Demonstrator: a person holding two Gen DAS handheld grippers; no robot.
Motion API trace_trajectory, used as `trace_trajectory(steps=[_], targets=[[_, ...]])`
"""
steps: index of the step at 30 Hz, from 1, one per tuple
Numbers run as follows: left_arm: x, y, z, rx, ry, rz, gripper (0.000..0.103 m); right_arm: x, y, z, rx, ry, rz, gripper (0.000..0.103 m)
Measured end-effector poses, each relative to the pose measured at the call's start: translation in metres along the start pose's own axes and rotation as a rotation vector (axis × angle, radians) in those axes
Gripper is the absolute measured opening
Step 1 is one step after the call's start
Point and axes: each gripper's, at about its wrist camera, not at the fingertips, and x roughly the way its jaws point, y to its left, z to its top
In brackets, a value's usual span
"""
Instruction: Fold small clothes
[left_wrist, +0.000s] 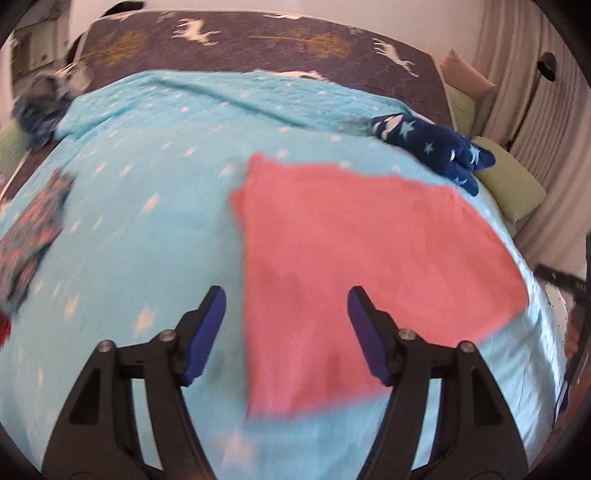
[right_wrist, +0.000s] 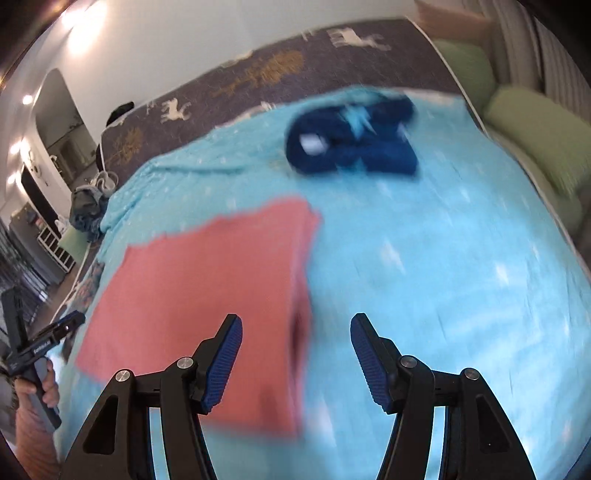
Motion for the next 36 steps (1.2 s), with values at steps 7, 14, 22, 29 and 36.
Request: trace_trajectory(steps=[7,14,22,29,36], targets=[[-0.019,0.040,-0.056,-0.331,0.069,-0.192,0.073,-0.011,-0.016,-0.069,0.201,0.053,0.199,0.063],[0.010,0.023,-0.038,-0.309,0.078,-0.217,0.073,0.027,-0.013,-0.049,0.344,0.090,0.386,0.068],[0.022,0.051,-0.035,-0.553,0.046,-0.317,0.010,0.062,-0.003,-0.028,0.428,0.126,0.390,0.006],[-0.053,0.021,-0.029,-0.407,-0.040,-0.357,0.009,-0.016,0.007,-0.020,0.369,-0.020,0.428,0.006],[-0.071,-0.007,-0.094,-0.271,0.100,-0.306,0.010,-0.050,-0.015,-0.096,0.358,0.120,0.281,0.006]])
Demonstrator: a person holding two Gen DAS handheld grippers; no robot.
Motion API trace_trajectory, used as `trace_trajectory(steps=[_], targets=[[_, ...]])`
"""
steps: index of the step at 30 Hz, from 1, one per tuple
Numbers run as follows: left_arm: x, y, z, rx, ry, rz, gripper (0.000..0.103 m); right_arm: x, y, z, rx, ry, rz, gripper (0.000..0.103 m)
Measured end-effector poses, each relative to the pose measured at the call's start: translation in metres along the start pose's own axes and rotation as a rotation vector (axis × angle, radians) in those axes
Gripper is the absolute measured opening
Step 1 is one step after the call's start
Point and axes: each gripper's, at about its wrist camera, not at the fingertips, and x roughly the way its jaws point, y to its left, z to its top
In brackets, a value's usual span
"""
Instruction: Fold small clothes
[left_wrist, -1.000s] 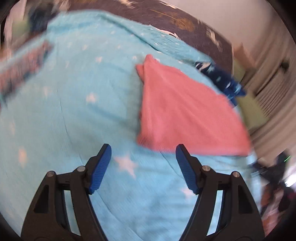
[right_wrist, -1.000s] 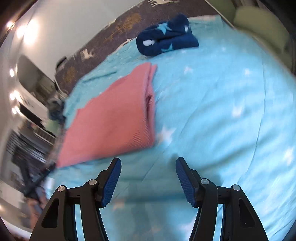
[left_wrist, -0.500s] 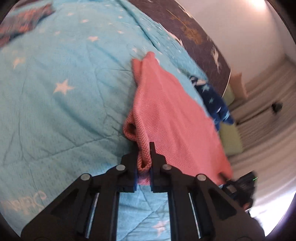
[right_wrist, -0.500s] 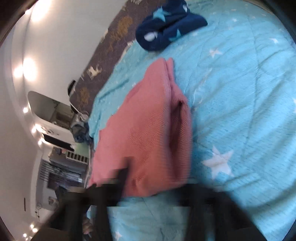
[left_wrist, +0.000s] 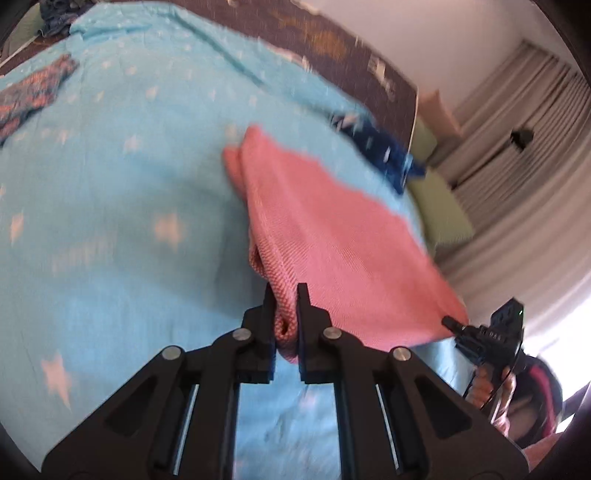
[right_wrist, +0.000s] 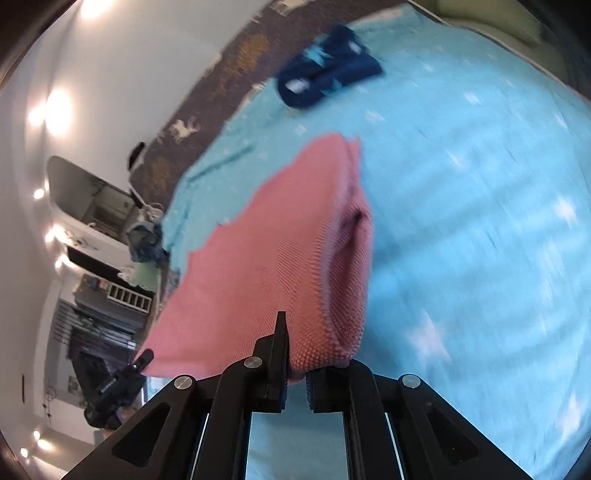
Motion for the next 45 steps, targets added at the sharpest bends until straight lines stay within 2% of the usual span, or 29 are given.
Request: trace_trajectory(steps=[2,6,9,11,14,19,23,25,27,29,33,35,36,38,41,45], targets=[[0.008,0.004,-0.016,0.010,0.021,0.050,0.010,-0.002,-0.020,-0.021,0.040,0.018,-0.060,0.006],[0.010,0.011,-0.019,-0.031,0.012,0.050,0.010,-0.021,-0.029,-0.031,0.037,-0.027,-0.109,0.007],[0.006,0.001,-0.019,0.011,-0.009,0.103,0.011,-0.037,-0.014,-0.029,-0.045,-0.120,-0.223,0.010],[0.006,-0.007,-0.019,0.049,-0.026,0.157,0.016,-0.041,0.004,-0.031,-0.127,-0.171,-0.272,0.011],[0.008,-0.012,-0.022,0.074,-0.028,0.192,0.028,-0.036,0.023,-0.031,-0.196,-0.193,-0.247,0.011],[0.008,-0.007,-0.022,0.090,-0.031,0.228,0.037,-0.007,0.036,-0.026,-0.228,-0.141,-0.173,0.012],[0.005,0.001,-0.023,0.089,-0.040,0.240,0.042,0.015,0.017,-0.021,-0.158,-0.067,-0.241,0.010],[0.006,0.002,-0.022,0.089,-0.042,0.235,0.042,0.014,0.005,-0.019,-0.092,-0.064,-0.182,0.009],[0.005,0.004,-0.022,0.093,-0.048,0.232,0.046,0.010,0.007,-0.018,-0.090,-0.065,-0.183,0.010],[0.003,0.004,-0.022,0.104,-0.057,0.236,0.050,0.007,0.016,-0.021,-0.130,-0.077,-0.229,0.012],[-0.005,0.007,-0.021,0.106,-0.085,0.232,0.053,0.003,0.056,-0.036,-0.312,-0.144,-0.330,0.017],[-0.013,0.014,-0.019,0.083,-0.114,0.227,0.059,0.005,0.075,-0.044,-0.395,-0.161,-0.336,0.027],[-0.018,0.018,-0.019,0.071,-0.132,0.229,0.059,0.008,0.087,-0.050,-0.450,-0.171,-0.336,0.029],[-0.028,0.028,-0.020,0.046,-0.161,0.237,0.060,0.016,0.110,-0.062,-0.543,-0.184,-0.328,0.041],[-0.036,0.037,-0.024,0.021,-0.169,0.238,0.060,0.031,0.132,-0.076,-0.614,-0.174,-0.295,0.046],[-0.046,0.045,-0.031,0.028,-0.174,0.246,0.060,0.058,0.160,-0.092,-0.690,-0.114,-0.256,0.047]])
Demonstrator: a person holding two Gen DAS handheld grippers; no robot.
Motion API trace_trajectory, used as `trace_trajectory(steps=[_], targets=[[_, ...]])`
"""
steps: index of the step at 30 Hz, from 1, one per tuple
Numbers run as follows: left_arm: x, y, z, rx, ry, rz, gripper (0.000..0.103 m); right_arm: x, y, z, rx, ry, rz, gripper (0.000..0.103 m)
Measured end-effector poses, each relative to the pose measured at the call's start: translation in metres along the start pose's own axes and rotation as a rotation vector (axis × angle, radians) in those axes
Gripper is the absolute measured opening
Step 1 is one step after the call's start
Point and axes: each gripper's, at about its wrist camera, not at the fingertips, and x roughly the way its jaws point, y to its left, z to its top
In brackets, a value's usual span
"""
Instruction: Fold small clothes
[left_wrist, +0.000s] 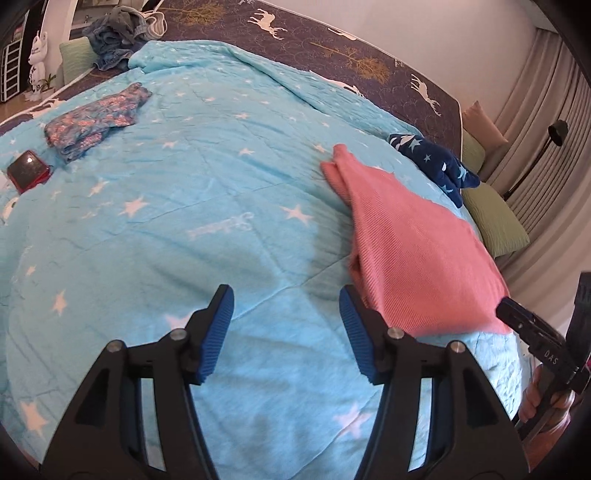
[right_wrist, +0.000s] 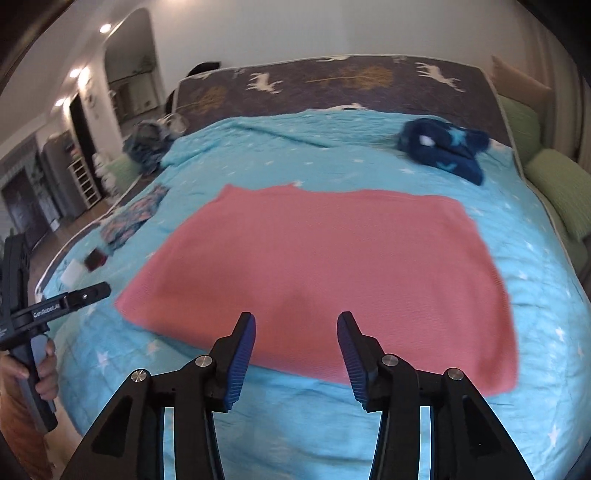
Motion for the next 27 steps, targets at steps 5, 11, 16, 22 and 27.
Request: trace_trajectory(steps=[5,11,16,22,27], targets=[[-0.008,0.003,-0.003,0.063,-0.023,0.041,0.064,0.020,0.070,-0.001,-0.213,0.025,0.039,0.048],[-0.013,0.022,-0.002,0.030,-0.040,0.058,0.064,0.040,0.143,-0.005,-0.413,0.034,0.108,0.049],[-0.016,0.042,-0.002,-0.023,-0.049,0.065,0.065,0.072,0.170,-0.005,-0.457,0.095,0.112,0.051],[-0.009,0.053,0.002,-0.055,-0.046,0.046,0.065,0.091,0.179,-0.004,-0.445,0.096,0.059,0.051],[0.001,0.046,0.018,-0.035,-0.041,-0.006,0.065,0.099,0.153,0.012,-0.242,0.115,0.119,0.036]])
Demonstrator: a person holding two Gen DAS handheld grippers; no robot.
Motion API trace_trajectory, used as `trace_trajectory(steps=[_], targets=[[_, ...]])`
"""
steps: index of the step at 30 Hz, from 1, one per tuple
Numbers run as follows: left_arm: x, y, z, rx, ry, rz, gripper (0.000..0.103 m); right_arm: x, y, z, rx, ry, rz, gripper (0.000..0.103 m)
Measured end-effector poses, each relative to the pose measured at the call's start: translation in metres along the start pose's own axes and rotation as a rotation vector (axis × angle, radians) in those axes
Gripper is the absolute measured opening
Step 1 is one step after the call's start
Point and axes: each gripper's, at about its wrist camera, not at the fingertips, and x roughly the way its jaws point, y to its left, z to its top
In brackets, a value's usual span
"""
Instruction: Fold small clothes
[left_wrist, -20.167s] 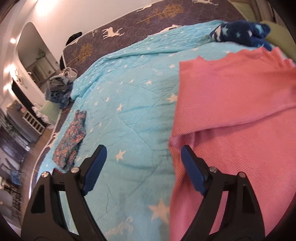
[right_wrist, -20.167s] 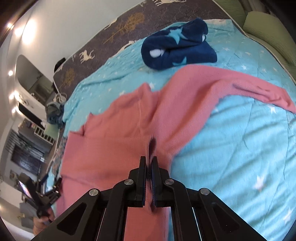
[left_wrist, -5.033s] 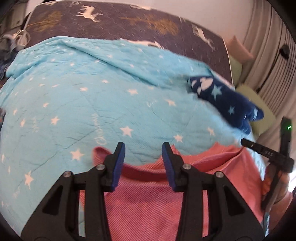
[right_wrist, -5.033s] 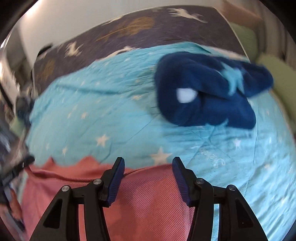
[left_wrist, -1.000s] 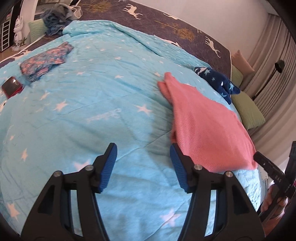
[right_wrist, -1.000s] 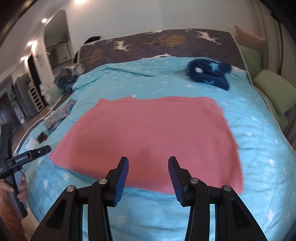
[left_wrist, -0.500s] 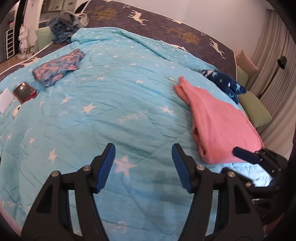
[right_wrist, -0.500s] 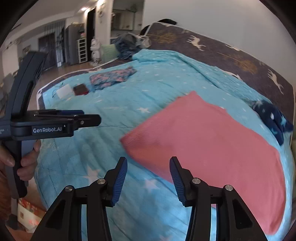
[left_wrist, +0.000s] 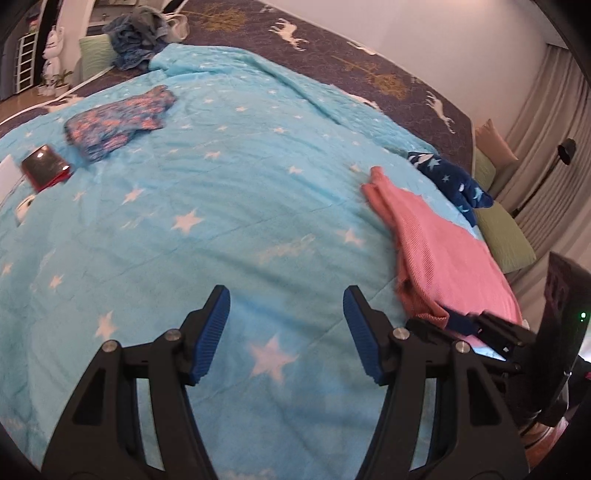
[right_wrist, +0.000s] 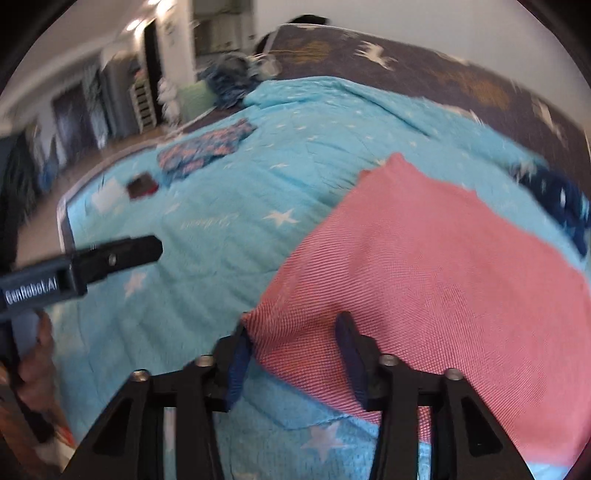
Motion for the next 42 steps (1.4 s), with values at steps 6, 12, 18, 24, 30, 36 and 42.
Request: trace_trajectory(steps=[6,12,18,24,30,36,42], targets=[[0.020,-0.024,0.029,0.043,-0.004,-0.090,0.071,-0.019,-0.048,0.001,0.269,-0.046,0.201,0.010],[0.075,-0.054,0.059,0.024,0.145,-0.265,0.075,-0.040,-0.074,0.002,0.363,-0.085,0.278,0.010],[0.145,-0.072,0.081,-0.097,0.383,-0.455,0.064,-0.042,-0.072,0.000,0.355,-0.089,0.296,0.010],[0.150,-0.104,0.084,-0.007,0.408,-0.436,0.029,-0.043,-0.076,0.000,0.364,-0.097,0.306,0.010],[0.141,-0.120,0.095,0.015,0.367,-0.414,0.020,-0.043,-0.080,-0.001,0.366,-0.110,0.326,0.010],[0.128,-0.148,0.104,0.082,0.320,-0.395,0.019,-0.059,-0.091,-0.004,0.385,-0.170,0.336,0.010],[0.123,-0.194,0.103,0.170,0.285,-0.359,0.019,-0.078,-0.119,-0.017,0.433,-0.237,0.334,0.010]])
